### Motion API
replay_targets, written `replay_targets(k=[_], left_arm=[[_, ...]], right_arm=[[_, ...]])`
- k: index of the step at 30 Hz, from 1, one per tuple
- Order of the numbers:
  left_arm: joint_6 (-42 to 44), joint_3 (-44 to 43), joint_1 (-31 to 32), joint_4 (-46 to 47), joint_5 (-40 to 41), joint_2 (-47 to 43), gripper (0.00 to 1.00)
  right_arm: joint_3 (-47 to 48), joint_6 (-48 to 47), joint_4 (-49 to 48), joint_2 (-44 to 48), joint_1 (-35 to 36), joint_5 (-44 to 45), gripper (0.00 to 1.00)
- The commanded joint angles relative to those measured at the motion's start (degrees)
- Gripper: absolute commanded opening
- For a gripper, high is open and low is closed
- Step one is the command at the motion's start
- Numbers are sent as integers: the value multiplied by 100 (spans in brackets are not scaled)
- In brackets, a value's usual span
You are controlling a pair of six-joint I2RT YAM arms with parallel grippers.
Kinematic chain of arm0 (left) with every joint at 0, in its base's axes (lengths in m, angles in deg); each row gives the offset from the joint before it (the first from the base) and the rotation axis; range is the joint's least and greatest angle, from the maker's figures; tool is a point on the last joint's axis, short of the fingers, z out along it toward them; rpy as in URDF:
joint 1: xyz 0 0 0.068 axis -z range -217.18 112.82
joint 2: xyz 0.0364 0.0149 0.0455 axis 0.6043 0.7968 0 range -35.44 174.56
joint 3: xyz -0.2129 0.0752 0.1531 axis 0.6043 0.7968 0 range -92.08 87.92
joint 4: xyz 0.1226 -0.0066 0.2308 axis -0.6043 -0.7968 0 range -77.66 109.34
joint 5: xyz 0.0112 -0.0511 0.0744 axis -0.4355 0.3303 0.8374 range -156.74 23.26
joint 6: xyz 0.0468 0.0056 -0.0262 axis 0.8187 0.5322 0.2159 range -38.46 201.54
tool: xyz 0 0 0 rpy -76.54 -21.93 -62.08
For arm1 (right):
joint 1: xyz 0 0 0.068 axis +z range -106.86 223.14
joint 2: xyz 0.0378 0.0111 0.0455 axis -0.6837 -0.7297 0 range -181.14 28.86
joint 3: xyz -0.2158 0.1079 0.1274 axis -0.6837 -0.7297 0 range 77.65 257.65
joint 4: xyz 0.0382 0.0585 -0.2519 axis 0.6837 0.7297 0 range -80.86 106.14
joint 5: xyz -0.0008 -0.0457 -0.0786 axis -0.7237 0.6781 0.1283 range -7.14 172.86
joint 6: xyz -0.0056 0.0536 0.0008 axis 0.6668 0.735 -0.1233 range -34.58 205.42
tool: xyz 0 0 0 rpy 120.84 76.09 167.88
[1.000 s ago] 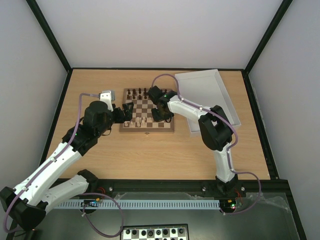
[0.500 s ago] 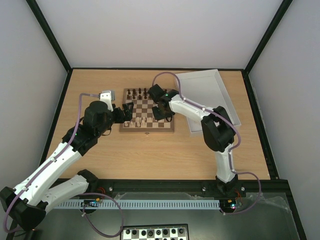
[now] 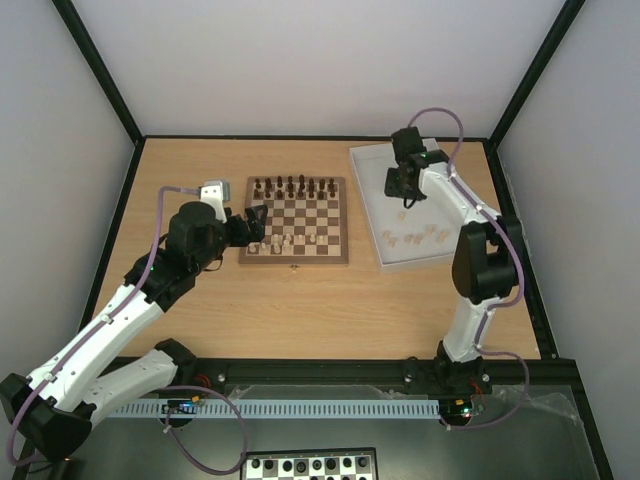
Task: Set up the chess pieces on the board
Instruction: Pick up the chess piece from the storage box.
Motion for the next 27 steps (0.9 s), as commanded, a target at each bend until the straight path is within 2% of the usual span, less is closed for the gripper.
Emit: replay_targets(k=[1,7,16,22,27], left_arm=[[15,-102,-28,-41,-123,28,100],[23,-69,-28,1,-253,90,99],[40,-47,-25,41,-274,89,100],[49,-32,-39,62,-313,96,100],[49,-28,-70,76,-350,97,99]], right_arm=[[-260,83,195,-556,-198,139,44],[-218,76,135,-966,-364,56,42],[-230,67,96,-1205,-445,-32,33],[-125,75,115,-1371,-512,-100,33],[-124,67,108,-1454,-524,-158,25]])
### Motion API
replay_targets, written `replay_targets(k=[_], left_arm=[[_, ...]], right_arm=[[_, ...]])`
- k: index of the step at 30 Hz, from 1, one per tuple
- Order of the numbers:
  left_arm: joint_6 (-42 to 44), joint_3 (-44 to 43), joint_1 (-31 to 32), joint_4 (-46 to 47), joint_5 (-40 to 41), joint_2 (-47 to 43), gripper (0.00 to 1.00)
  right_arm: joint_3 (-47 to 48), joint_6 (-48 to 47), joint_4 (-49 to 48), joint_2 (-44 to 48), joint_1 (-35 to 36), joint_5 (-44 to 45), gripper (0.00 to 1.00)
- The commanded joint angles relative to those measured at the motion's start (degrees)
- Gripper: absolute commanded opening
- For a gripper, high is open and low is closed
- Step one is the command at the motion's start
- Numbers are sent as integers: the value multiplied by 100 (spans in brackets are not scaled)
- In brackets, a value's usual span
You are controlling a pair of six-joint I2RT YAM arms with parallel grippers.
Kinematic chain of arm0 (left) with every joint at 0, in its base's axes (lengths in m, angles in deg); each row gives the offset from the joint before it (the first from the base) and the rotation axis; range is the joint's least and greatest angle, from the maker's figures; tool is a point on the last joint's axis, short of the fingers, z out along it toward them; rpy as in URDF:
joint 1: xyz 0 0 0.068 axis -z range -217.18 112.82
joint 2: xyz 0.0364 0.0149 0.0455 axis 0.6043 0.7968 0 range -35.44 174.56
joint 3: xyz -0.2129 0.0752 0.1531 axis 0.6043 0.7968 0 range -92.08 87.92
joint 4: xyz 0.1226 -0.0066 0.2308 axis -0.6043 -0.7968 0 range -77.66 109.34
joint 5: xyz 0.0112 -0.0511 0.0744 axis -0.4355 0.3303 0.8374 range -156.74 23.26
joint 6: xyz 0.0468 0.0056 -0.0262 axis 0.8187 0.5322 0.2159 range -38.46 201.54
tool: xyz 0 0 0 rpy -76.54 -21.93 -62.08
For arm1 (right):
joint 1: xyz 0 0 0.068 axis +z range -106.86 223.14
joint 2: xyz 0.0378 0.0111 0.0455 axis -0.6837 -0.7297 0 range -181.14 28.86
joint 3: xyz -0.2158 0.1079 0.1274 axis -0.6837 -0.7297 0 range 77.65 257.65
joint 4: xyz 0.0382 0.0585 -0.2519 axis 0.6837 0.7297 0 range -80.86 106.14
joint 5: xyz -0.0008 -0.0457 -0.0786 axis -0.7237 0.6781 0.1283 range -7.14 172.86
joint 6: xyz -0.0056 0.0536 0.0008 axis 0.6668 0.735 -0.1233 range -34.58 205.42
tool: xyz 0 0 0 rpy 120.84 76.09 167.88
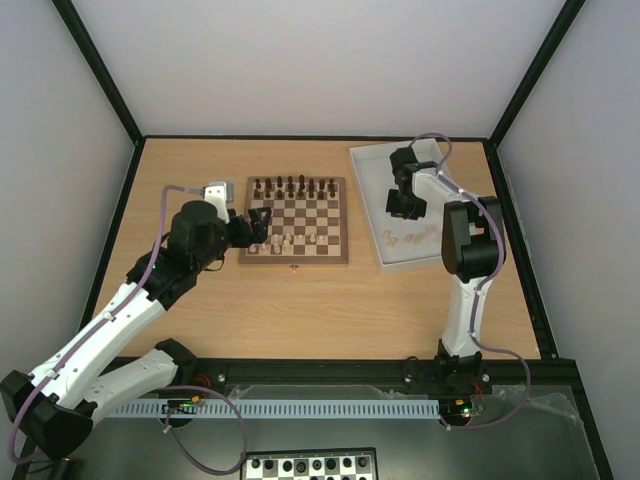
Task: Set up the chess pieces on the board
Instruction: Pick up the chess piece from the storage box, then place the chess piece on the chessboard.
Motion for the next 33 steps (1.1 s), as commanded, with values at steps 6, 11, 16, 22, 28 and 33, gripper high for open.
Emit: replay_targets(k=[6,11,16,22,28,33], left_arm=[[55,-30,-76,82,-128,15,99],[60,-37,-77,85,-139,37,100],[64,-39,-83,80,-114,18,100],[51,-79,-74,11,-17,-1,99],[31,-91,-68,-26,65,-35,100],[1,-100,-75,-21,71,-25,99]], right_arm=[[255,31,117,-153,-30,-96,15],[162,38,31,107,-30,-194,7],[-92,31,75,573,192,-243,5],[-206,50,368,1278,1103,-227,5],[-225,126,640,1667,1971,-237,6],[-307,165,637,1569,2336,-325,6]])
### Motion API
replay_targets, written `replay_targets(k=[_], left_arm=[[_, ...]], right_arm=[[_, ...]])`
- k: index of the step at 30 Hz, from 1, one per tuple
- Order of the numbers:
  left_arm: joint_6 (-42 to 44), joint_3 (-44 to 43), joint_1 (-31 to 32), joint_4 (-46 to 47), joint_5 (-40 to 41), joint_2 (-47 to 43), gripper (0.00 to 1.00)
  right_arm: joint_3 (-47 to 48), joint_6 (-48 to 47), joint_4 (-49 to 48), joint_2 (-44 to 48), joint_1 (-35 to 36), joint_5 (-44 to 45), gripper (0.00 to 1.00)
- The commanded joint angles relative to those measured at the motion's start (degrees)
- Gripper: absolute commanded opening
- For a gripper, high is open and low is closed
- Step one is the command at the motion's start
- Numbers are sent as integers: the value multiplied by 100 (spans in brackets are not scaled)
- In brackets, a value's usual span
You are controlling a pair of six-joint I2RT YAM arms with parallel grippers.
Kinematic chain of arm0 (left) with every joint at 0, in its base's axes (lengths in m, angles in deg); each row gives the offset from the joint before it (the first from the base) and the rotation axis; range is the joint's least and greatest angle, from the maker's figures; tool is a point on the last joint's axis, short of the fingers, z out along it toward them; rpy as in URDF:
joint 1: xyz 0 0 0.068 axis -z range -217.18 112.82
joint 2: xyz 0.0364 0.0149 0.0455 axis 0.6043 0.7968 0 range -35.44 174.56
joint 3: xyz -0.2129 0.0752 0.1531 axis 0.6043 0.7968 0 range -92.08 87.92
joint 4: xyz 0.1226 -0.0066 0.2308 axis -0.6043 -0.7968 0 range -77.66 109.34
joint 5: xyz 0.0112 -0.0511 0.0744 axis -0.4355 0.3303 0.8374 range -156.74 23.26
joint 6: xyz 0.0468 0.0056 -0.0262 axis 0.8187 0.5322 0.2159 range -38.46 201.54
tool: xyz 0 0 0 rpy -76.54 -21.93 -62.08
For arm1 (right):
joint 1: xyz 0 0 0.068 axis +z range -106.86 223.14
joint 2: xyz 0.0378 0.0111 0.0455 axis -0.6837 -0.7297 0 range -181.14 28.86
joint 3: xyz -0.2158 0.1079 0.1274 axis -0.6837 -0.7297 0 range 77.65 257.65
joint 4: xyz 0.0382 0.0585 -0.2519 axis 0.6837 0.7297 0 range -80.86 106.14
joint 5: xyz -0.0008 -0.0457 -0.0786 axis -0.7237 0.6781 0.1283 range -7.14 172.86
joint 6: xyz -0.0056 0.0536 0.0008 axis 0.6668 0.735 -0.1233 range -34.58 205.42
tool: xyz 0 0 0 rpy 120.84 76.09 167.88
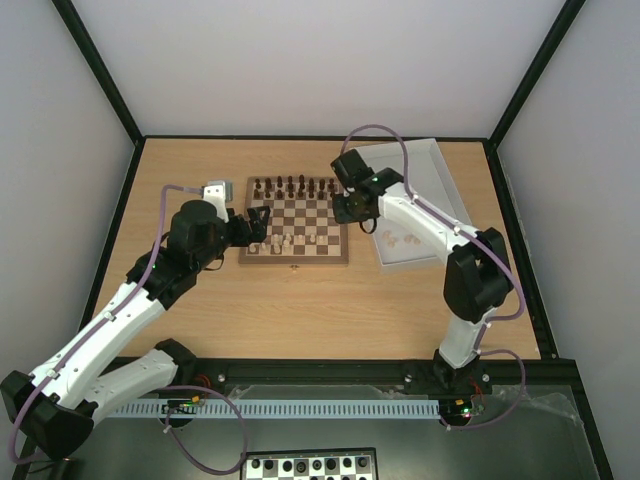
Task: Set up the chess pieces on the board
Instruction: Place the chess piece on the chessboard.
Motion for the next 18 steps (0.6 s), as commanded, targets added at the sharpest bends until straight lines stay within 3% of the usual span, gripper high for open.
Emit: replay_targets(k=[1,18], left_arm=[[-14,-104,-26,-36,48,-23,99],[-28,-91,-17,-32,99,14,99]], right_arm=[[-160,97,384,-110,154,-78,6],[-203,156,36,-924,568,-225,6]])
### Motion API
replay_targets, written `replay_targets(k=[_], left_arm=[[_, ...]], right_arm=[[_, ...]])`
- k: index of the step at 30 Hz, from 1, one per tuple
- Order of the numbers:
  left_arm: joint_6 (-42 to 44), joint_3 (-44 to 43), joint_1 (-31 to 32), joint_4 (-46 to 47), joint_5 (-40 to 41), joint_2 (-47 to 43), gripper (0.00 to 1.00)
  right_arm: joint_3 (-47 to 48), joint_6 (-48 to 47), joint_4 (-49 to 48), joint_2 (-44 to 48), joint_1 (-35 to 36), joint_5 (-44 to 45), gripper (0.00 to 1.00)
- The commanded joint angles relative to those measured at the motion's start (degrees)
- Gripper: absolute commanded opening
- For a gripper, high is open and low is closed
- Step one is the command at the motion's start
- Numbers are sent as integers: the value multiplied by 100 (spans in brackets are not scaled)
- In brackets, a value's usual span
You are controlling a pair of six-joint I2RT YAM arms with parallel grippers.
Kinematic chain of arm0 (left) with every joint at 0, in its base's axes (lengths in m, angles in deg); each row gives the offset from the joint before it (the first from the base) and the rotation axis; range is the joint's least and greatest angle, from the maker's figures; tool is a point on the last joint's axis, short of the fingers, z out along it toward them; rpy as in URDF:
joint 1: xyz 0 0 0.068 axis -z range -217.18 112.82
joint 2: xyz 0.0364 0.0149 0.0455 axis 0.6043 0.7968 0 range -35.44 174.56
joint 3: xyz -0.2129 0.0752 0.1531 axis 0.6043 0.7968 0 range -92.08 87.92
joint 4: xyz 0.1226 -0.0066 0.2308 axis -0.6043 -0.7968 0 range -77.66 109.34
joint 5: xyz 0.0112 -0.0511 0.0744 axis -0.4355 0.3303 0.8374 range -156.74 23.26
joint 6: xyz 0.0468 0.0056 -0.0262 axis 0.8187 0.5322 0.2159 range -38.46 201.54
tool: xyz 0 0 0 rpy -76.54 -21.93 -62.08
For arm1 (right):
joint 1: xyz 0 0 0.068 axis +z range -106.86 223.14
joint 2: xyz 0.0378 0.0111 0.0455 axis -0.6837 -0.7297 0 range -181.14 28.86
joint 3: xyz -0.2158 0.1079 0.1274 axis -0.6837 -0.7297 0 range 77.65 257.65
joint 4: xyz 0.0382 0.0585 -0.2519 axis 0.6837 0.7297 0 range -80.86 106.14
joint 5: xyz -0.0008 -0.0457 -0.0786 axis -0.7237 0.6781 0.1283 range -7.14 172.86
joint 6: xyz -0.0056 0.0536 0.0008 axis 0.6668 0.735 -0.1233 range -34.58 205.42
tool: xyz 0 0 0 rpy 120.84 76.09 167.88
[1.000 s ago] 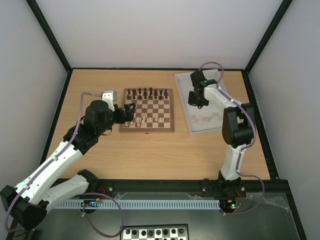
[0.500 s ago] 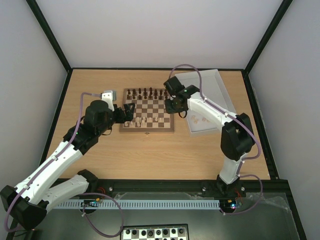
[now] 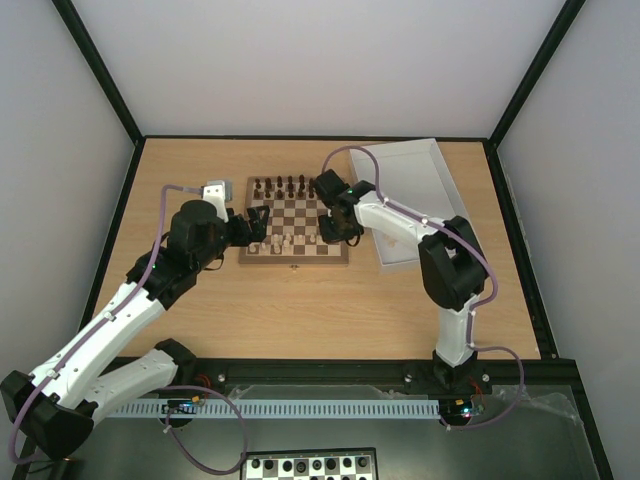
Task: Set up the chess pieces on the board
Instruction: Place the chess piece on the chessboard.
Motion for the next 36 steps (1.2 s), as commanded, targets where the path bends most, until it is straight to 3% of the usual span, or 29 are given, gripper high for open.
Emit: replay_targets(k=[1,23,29,36], left_arm=[[-26,-91,-13,-28,59,17,100],[-37,-82,-14,-36,68,-7,100],[-37,-82,-4,-38,68,-7,100],[-44,-77,-6,-14,77,28,100]], right_arm=[[-55,75,73,-158,109,-37,6],[183,64,57,-500,151,298,8],[208,55,17,-536,146,333,12],[216,33,15,-385,151,332,25]])
